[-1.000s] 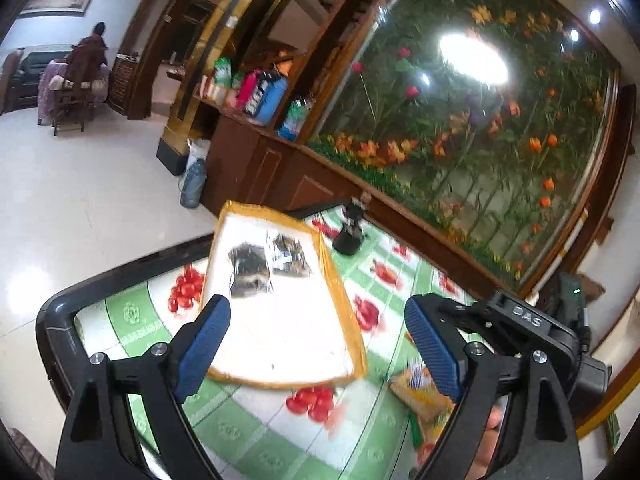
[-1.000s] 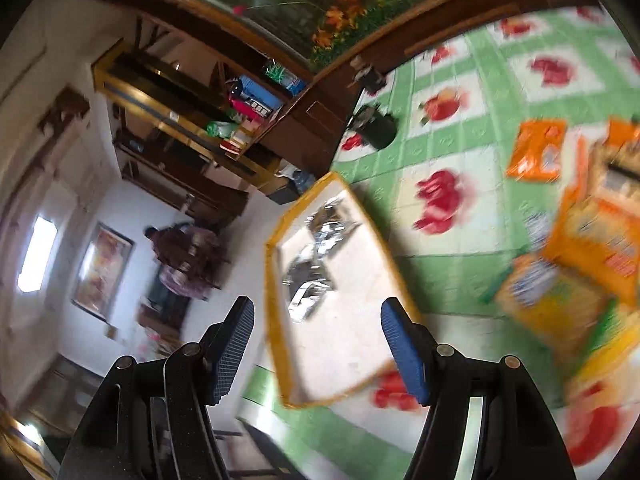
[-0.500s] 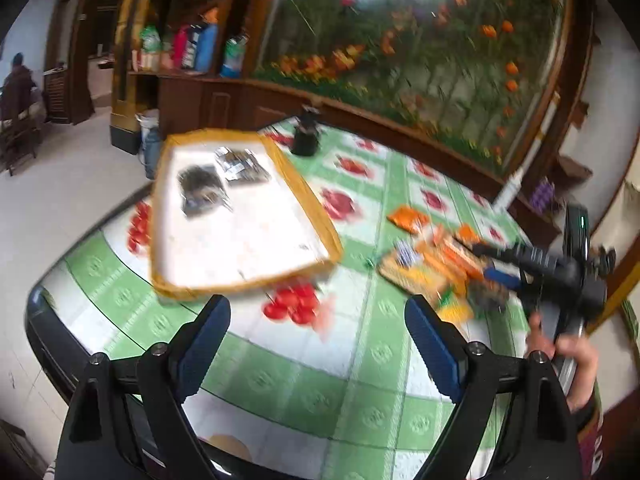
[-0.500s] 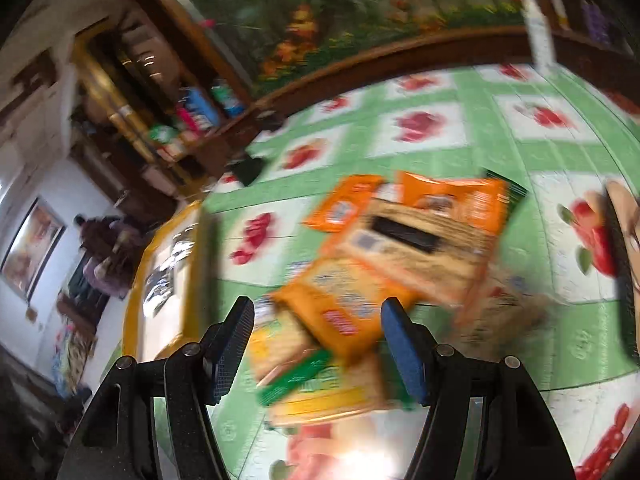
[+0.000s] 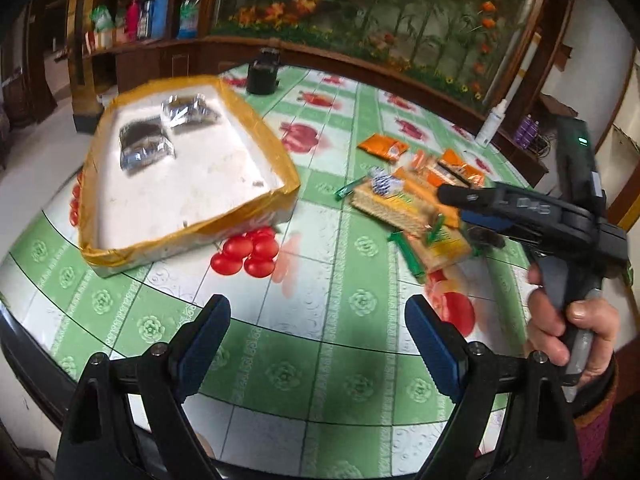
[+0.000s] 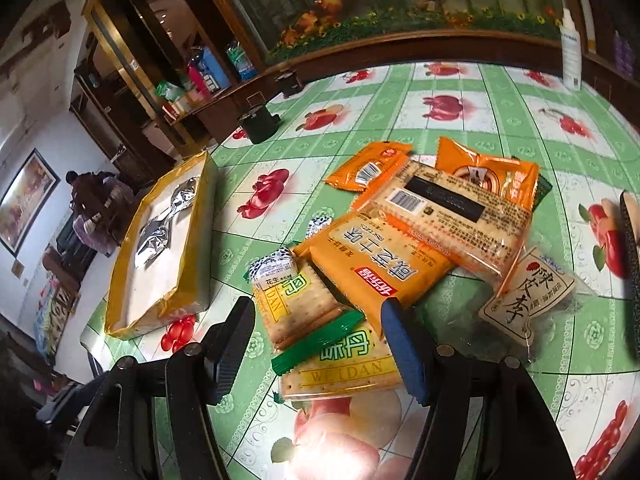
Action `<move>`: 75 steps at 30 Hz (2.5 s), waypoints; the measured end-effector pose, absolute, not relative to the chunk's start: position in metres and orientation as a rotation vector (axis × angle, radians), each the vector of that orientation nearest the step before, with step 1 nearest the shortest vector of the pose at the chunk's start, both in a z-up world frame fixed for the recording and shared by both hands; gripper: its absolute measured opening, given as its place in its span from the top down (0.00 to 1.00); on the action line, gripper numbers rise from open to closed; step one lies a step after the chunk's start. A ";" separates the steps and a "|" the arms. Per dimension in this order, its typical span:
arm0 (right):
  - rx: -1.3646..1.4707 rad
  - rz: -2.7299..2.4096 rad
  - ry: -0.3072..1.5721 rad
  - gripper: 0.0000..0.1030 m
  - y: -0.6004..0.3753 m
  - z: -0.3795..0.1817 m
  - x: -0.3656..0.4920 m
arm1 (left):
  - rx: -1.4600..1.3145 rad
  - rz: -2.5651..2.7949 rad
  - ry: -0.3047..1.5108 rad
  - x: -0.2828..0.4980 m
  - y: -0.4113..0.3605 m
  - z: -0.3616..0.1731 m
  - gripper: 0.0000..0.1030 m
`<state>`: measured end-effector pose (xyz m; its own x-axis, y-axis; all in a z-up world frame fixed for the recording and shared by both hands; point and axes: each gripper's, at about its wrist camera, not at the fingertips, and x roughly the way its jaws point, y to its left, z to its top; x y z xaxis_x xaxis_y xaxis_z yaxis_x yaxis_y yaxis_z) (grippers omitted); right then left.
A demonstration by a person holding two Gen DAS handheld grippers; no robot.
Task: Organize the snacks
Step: 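Move both tools back toward the snack pile, then grasp the blue-and-white wrapped snack with the left tool while the right tool grasps a WEIDAN cracker pack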
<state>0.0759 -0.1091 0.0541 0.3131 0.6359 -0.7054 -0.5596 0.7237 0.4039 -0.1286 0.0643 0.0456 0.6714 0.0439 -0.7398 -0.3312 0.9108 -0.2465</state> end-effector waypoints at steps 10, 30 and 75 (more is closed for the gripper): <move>0.306 0.773 1.059 0.32 -0.136 0.046 0.100 | -0.391 0.082 0.832 -0.096 0.059 0.047 0.14; 0.512 0.737 1.062 0.32 -0.172 0.050 0.120 | -0.251 -0.043 0.951 0.055 0.051 0.041 0.50; -0.199 0.839 0.969 0.32 -0.029 0.034 0.055 | -0.364 0.026 0.821 -0.103 0.094 0.024 0.81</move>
<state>0.0551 -0.0292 0.0345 0.2873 0.5392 -0.7916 -0.7067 0.6773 0.2048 -0.1028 0.0940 0.0244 0.6848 -0.1174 -0.7192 -0.1620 0.9377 -0.3073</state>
